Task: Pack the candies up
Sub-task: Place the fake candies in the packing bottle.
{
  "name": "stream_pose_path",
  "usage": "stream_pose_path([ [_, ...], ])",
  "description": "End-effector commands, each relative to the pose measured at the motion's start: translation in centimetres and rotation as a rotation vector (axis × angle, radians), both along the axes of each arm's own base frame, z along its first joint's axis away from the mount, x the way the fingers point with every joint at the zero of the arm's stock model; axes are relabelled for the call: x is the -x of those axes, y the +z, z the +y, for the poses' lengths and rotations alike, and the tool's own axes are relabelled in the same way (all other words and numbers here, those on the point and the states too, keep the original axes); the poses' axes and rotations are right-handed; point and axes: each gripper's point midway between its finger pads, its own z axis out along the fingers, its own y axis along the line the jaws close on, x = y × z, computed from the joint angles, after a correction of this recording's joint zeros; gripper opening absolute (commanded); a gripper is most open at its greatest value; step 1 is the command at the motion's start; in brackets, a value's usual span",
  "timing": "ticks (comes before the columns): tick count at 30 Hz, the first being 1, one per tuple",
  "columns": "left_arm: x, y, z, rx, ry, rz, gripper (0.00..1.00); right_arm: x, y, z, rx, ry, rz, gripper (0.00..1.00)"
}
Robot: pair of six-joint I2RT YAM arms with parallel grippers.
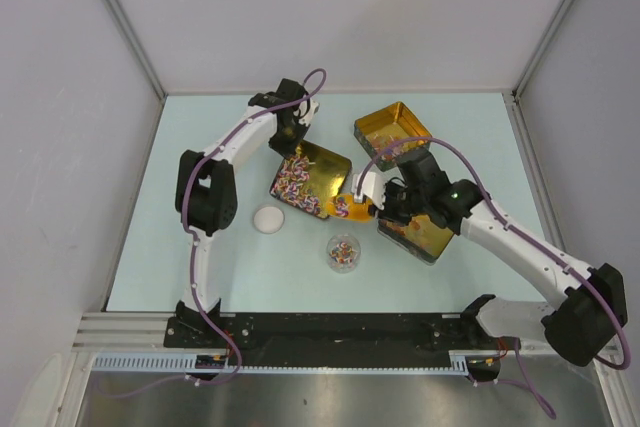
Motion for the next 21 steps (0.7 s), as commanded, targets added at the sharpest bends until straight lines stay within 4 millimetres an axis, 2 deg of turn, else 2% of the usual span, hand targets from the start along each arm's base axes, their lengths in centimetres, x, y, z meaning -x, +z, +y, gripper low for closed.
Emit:
stream_pose_path([
  [1, -0.3, 2.0, 0.2, 0.012, 0.007, -0.046, 0.00, 1.9, 0.3, -1.9, 0.079, 0.017, -0.010, 0.00],
  [3, -0.3, 2.1, 0.2, 0.012, 0.007, -0.048, 0.00, 2.7, 0.0, -2.6, 0.131, 0.025, -0.012, 0.00],
  [11, -0.3, 2.2, 0.2, 0.009, 0.007, -0.049, 0.00, 3.2, 0.0, -4.2, 0.293, 0.007, -0.109, 0.00],
  [21, -0.3, 2.2, 0.3, 0.007, 0.007, -0.053, 0.00, 3.7, 0.5, -4.6, 0.421, 0.023, -0.219, 0.00],
])
